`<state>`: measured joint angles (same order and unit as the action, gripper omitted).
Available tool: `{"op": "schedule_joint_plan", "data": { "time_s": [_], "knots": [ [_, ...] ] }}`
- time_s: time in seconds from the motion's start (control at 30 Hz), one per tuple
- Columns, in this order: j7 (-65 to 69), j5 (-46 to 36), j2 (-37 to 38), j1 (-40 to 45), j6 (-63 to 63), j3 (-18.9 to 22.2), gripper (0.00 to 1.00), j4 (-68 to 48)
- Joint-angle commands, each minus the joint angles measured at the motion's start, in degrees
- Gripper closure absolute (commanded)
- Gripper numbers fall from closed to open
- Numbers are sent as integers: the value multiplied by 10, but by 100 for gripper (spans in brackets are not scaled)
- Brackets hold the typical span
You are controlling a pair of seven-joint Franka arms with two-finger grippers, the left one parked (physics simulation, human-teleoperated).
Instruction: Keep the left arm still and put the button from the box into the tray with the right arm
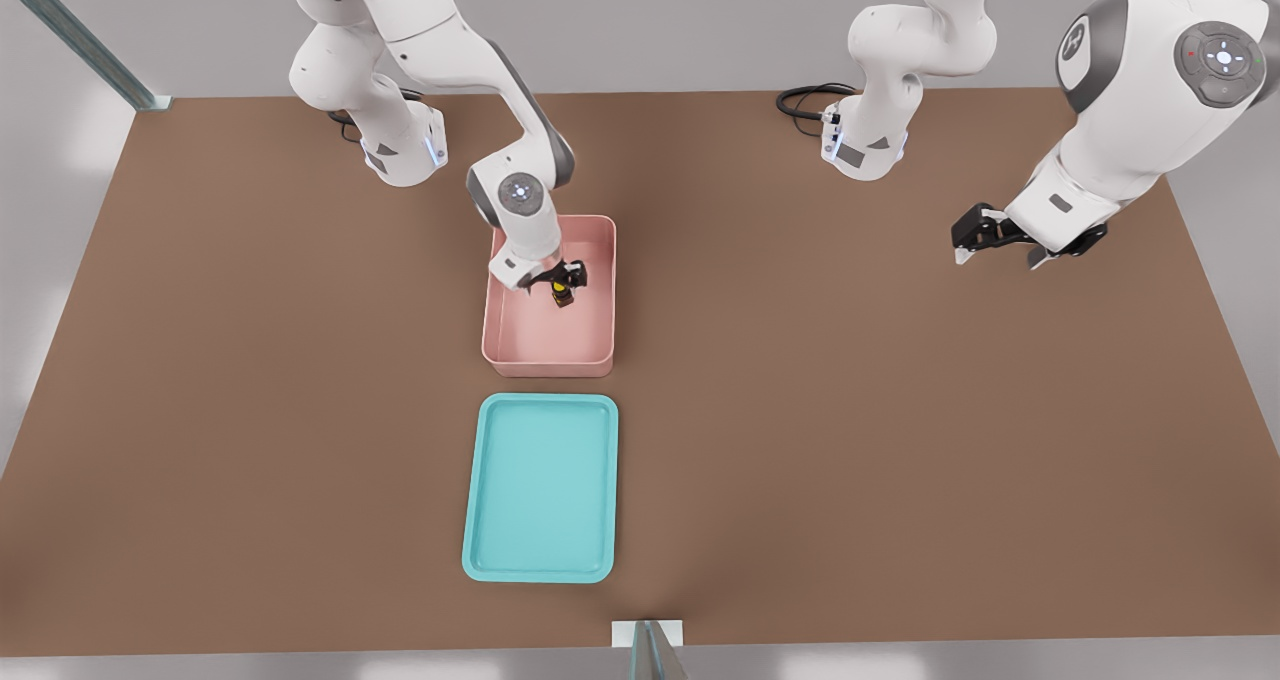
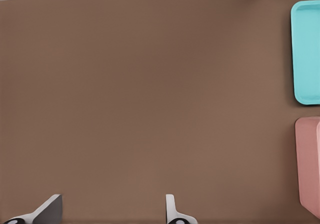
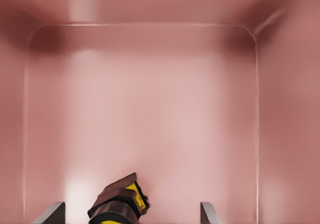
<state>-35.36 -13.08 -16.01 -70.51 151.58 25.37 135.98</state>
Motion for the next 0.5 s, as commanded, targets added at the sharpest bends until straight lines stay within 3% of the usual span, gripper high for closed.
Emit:
{"op": "schedule_joint_plan", "data": {
  "time_s": [0.0,0.2,0.47],
  "knots": [
    [-3,-2,0,0,52,-3,0,9],
    [-31,-5,-12,5,85,-33,0,9],
    [17,-5,-27,20,94,-34,0,22]
  ]
}}
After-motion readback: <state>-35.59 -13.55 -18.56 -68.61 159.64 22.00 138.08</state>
